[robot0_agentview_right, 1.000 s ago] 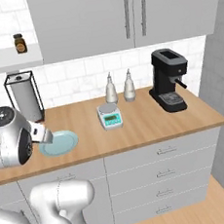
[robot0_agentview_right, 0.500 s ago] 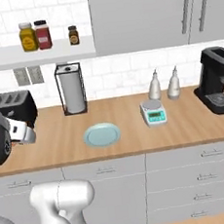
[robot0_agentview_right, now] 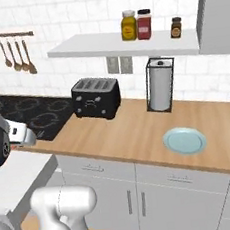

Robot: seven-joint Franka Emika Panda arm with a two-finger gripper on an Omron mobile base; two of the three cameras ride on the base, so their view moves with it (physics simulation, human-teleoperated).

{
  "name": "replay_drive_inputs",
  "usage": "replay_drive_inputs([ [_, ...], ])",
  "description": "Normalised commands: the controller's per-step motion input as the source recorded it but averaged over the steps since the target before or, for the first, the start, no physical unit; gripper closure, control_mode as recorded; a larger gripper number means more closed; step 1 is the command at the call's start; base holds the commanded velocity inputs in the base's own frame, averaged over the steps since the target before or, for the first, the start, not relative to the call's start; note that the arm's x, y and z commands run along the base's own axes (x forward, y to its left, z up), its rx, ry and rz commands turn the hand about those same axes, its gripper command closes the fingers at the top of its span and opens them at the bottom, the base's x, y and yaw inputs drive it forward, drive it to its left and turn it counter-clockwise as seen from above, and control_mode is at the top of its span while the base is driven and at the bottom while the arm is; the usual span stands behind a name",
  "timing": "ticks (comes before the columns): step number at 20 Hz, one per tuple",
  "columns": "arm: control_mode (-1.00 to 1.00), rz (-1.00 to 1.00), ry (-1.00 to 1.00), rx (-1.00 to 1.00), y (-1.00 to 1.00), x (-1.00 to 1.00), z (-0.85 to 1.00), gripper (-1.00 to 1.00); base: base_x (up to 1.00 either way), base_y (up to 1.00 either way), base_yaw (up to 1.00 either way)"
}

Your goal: Pick up the knife from the drawer and place it on the cutting board. Then place the meat from the plate to the cutting board.

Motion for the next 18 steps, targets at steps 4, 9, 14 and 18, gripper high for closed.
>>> replay_drive_inputs([
  [4,1.0,0.0,0.0,0.0,0.0,0.0,0.0,1.0,-1.0,0.0,0.56],
  [9,1.0,0.0,0.0,0.0,0.0,0.0,0.0,1.0,-0.42,0.35,0.64],
  [14,1.0,0.0,0.0,0.0,0.0,0.0,0.0,1.0,0.18,0.91,0.67],
  [18,1.0,0.0,0.0,0.0,0.0,0.0,0.0,1.0,0.73,0.78,0.56],
])
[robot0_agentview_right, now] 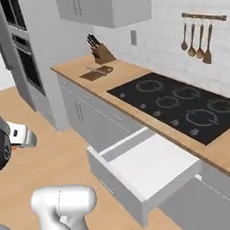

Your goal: Pick up the knife from the drawer and place it on the cutting board. Then place the meat from the plate to the cutting board.

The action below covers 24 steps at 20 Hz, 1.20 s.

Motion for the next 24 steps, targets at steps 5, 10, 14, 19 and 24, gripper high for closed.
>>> replay_drive_inputs([
  [5,1.0,0.0,0.0,0.0,0.0,0.0,0.0,1.0,1.0,0.99,0.33],
  [10,1.0,0.0,0.0,0.0,0.0,0.0,0.0,1.0,1.0,1.0,-0.07],
  [14,1.0,0.0,0.0,0.0,0.0,0.0,0.0,1.0,1.0,1.0,-0.27],
  [19,1.0,0.0,0.0,0.0,0.0,0.0,0.0,1.0,1.0,0.88,-0.45],
  [24,1.0,0.0,0.0,0.0,0.0,0.0,0.0,1.0,1.0,0.66,-0.6],
])
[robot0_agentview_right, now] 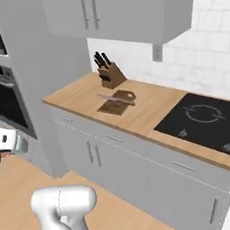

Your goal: Pick up the knife from the drawer and place it on the cutting board. Then place the meat from the plate to the cutting board.

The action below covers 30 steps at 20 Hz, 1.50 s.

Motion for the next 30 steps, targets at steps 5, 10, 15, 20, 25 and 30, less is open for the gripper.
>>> replay_drive_inputs([
  [5,1.0,0.0,0.0,0.0,0.0,0.0,0.0,1.0,1.0,0.71,-0.63],
  [10,1.0,0.0,0.0,0.0,0.0,0.0,0.0,1.0,1.0,0.31,-0.63],
  [15,1.0,0.0,0.0,0.0,0.0,0.0,0.0,1.0,0.57,0.04,-0.53],
  [20,-1.0,-0.08,0.02,0.0,0.43,0.14,-0.68,1.0,0.0,0.07,-0.04],
  [25,-1.0,-0.07,0.15,0.01,0.07,0.94,-0.47,1.0,0.0,0.0,0.0],
  [30,-1.0,-0.02,0.11,0.02,-0.26,0.91,-0.14,1.0,0.0,0.0,0.0],
])
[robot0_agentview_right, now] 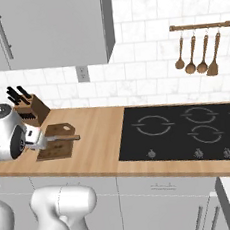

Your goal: Pick up the knife from the drawer and place it on the cutting board. Then place the meat from the plate to the cutting board.

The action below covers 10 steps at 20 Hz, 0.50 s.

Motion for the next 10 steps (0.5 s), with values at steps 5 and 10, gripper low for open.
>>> replay_drive_inputs([
  [5,-1.0,-0.01,0.14,0.0,-0.01,0.7,-0.13,1.0,0.0,0.0,0.0],
  [10,-1.0,0.0,0.07,-0.01,0.0,0.34,-0.29,1.0,0.0,0.0,0.0],
])
